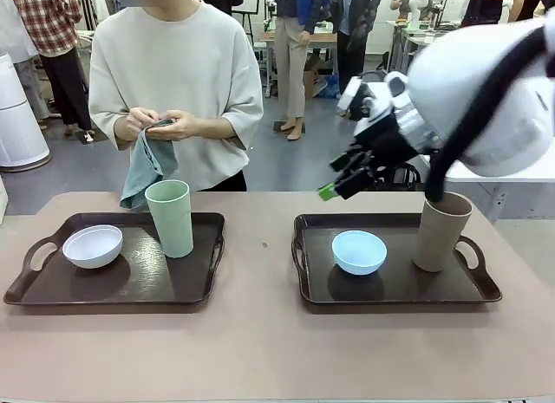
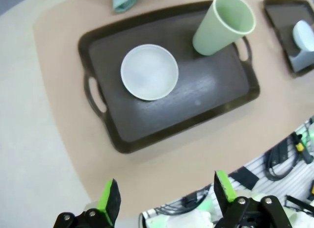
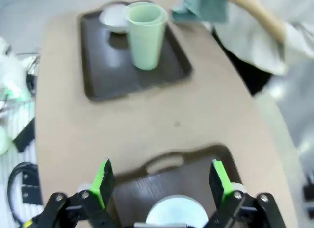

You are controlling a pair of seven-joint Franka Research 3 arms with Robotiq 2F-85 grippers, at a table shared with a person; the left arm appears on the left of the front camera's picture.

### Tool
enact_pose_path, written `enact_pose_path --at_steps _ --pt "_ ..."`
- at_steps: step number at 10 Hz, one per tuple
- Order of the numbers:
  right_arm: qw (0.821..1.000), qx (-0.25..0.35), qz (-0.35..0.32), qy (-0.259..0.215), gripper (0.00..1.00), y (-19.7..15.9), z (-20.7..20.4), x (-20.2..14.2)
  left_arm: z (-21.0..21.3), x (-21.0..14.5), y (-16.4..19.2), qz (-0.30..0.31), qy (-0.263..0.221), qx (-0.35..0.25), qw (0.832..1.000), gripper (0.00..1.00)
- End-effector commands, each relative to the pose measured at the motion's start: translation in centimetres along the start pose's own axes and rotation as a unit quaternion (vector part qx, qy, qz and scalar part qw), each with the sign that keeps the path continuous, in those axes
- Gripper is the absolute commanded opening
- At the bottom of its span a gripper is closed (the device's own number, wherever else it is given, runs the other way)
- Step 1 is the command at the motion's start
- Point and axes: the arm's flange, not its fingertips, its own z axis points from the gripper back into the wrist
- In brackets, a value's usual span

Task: Set up a tray with a mat and arrange the tableware.
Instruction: Pick up the Picnic Bowl and Reusable plastic cup from the Handle tray in front of the human's position and hold them in the air.

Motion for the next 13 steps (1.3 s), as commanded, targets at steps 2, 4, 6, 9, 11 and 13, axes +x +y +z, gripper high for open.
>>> enact_pose_path --at_steps 2,4,6,9,11,13 --pt "0.995 0.089 0.047 -0.014 1.0 -6.9 -7.6 1.6 -1.1 3.7 0.6 -0.002 0.029 0.028 0.999 1.0" --pt "0.986 0.132 0.103 0.001 1.0 -8.3 -12.4 4.0 -2.8 5.7 1.2 -0.007 0.033 0.032 0.999 1.0" --pt "0.983 0.145 0.111 0.017 1.0 -8.6 -16.7 5.7 -4.1 6.6 1.1 -0.003 0.025 0.03 0.999 1.0" --pt "0.983 0.159 0.096 0.008 1.0 -7.1 -22.3 7.7 -5.7 7.5 0.8 -0.002 0.022 0.03 0.999 1.0" --pt "0.986 0.152 0.075 -0.004 1.0 -6.5 -24.1 8.0 -6.6 7.8 0.4 0.003 0.011 0.028 1.0 1.0" --pt "0.99 0.124 0.064 -0.014 1.0 -6.7 -24.0 8.3 -7.3 8.2 0.5 0.005 -0.006 0.017 1.0 1.0"
